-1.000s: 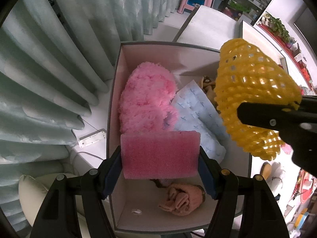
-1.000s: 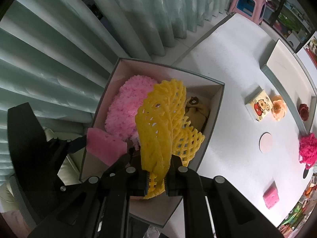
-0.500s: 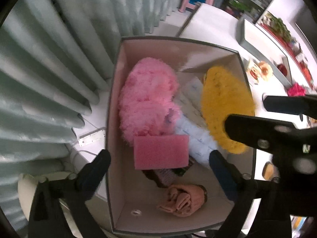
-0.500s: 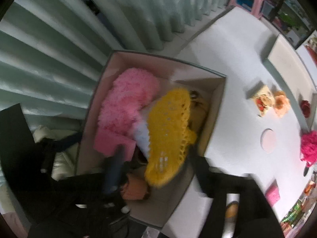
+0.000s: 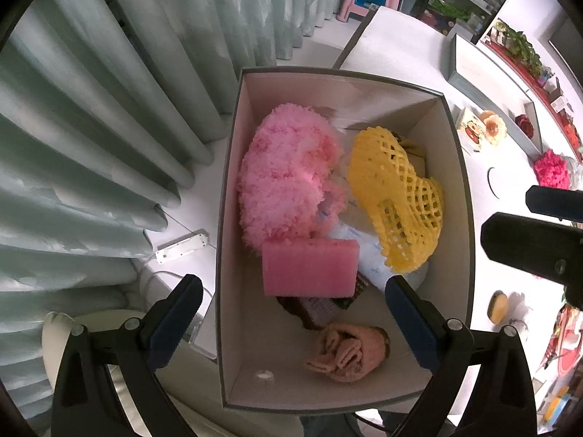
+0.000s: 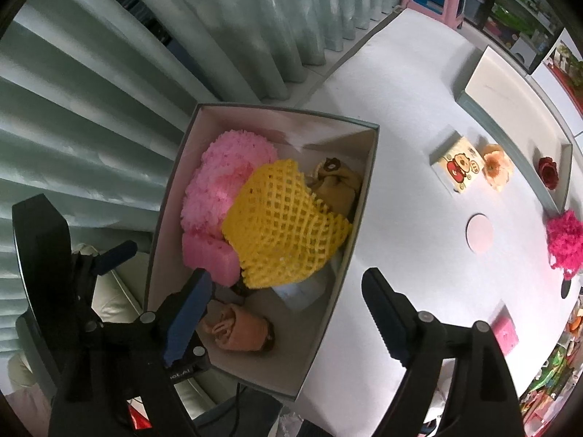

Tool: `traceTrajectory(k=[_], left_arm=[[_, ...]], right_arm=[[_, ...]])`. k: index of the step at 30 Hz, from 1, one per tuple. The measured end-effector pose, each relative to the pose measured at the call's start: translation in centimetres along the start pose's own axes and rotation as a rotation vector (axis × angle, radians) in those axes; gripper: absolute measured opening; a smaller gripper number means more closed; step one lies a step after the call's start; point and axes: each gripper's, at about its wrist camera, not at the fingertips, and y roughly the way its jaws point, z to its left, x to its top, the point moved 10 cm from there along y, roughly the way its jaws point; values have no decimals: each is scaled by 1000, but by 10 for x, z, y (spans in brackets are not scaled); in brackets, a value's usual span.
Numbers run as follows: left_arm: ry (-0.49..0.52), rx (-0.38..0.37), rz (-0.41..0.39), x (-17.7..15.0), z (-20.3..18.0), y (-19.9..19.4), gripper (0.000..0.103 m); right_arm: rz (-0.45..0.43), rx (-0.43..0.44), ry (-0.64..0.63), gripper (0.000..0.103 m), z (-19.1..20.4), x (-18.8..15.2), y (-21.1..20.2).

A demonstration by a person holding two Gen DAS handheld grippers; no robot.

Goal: Organize soft objects
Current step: 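Carry pink sponge and yellow mesh net to the white box and release both, then return both tools from the box toward the table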

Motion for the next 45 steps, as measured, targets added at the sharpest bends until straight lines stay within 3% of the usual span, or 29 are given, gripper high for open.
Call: traceTrajectory(k=[11, 15, 31, 39, 45], left_arm=[[30, 29, -24, -2, -2, -20, 101], [35, 49, -34, -2, 0, -25, 101], [67, 110, 8, -18, 14, -31, 102], [152, 148, 52, -22, -4, -23, 102], [237, 157, 42, -18, -36, -23, 102]], right_arm=[[-31, 19, 17, 91, 5, -10, -15], [-44, 32, 22, 101, 8, -10, -20], [-87, 113, 53, 103, 20, -27, -24], [-90, 144, 128, 103, 0, -45, -22], [-88, 110, 203, 103, -38, -61, -26]])
